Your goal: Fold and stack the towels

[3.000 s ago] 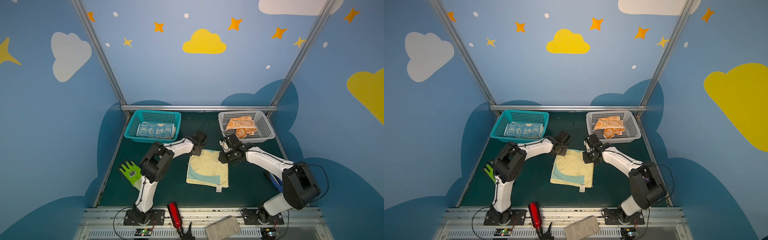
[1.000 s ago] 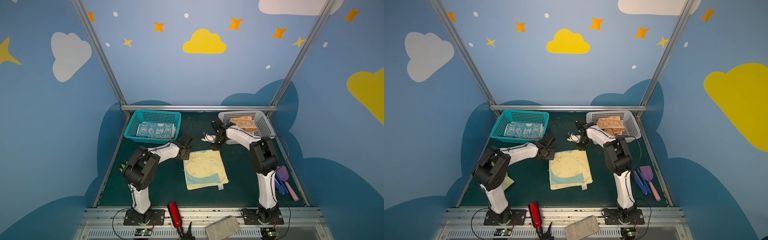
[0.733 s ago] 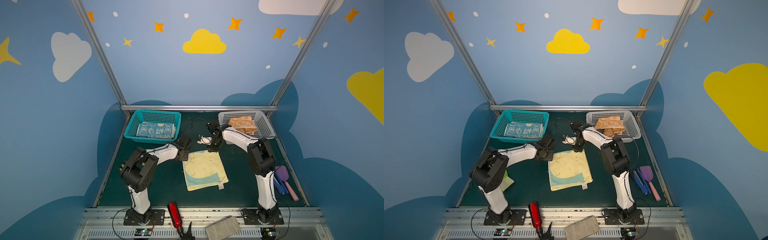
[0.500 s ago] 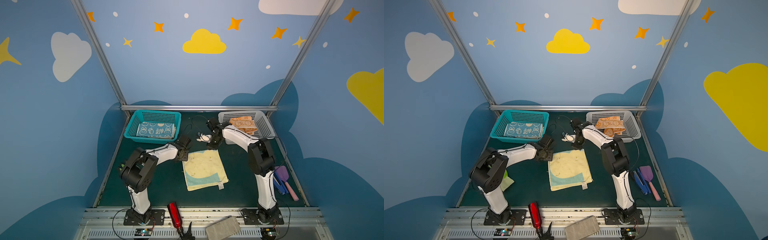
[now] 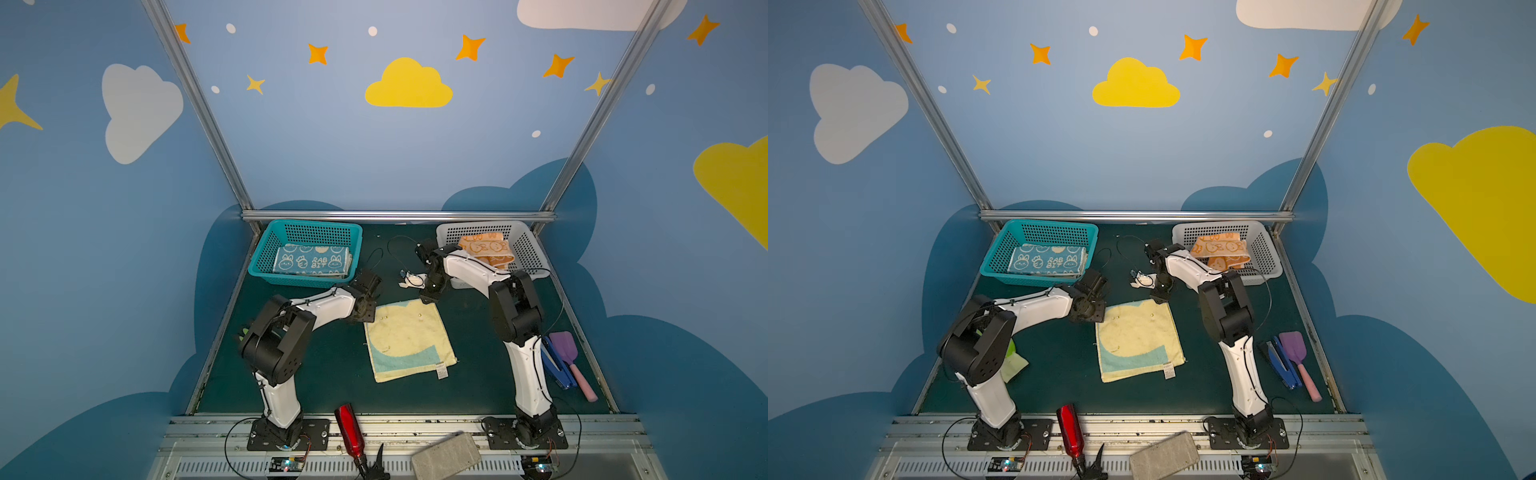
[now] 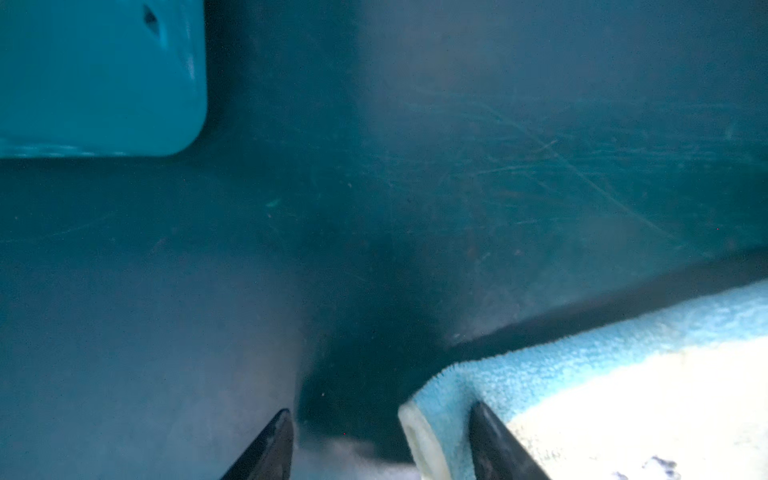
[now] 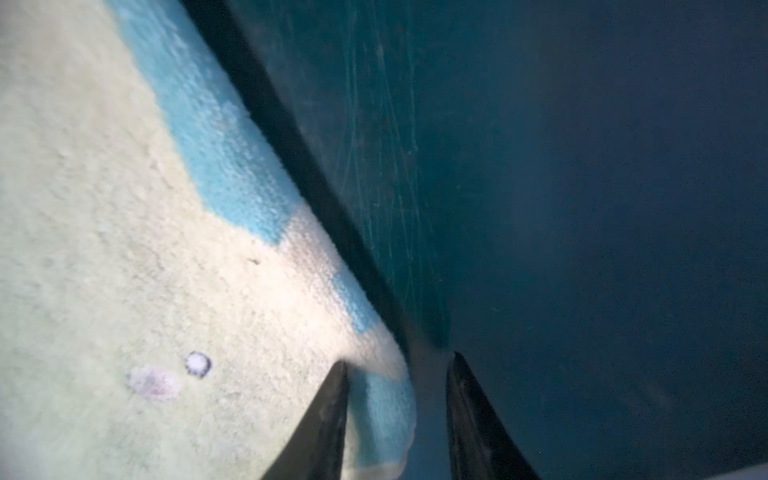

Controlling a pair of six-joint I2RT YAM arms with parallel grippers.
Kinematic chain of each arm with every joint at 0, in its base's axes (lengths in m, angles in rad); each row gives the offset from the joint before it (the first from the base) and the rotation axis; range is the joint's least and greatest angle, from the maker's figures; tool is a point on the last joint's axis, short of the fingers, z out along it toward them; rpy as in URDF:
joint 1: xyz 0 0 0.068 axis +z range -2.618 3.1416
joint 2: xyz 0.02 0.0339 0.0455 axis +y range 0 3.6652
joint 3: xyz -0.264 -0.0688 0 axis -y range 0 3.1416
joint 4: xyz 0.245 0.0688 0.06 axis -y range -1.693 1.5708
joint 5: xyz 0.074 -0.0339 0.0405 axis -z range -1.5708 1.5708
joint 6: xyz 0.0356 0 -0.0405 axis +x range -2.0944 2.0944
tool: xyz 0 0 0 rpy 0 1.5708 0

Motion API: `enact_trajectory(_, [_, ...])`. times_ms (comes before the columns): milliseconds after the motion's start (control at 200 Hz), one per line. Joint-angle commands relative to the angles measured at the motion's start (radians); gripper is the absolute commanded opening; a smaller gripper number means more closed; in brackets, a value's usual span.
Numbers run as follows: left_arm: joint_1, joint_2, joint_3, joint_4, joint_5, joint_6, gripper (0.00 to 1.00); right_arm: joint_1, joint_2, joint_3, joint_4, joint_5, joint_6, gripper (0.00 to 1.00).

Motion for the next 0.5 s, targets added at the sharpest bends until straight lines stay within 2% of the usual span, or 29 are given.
enact_trajectory(0, [0.009,0.016,-0.003,-0.094,-0.020,0.017,0.67,-0.011,0.035,0.024,-0.038,0.073,0.000,0.36])
enact_trajectory(200, [0.011,0.018,-0.004,-0.094,-0.015,0.017,0.67,-0.021,0.056,0.032,-0.053,0.077,-0.007,0.35])
enact_trajectory(300, [0.011,0.017,0.002,-0.083,0.012,0.022,0.69,-0.016,0.058,0.031,-0.065,0.041,-0.016,0.21])
enact_trajectory(376, [0.011,0.021,0.008,-0.072,0.053,0.027,0.74,-0.012,0.059,0.024,-0.065,0.027,-0.021,0.07])
enact_trajectory(491, [0.010,0.029,0.027,-0.053,0.118,0.022,0.75,-0.002,0.061,0.014,-0.053,0.029,-0.024,0.00])
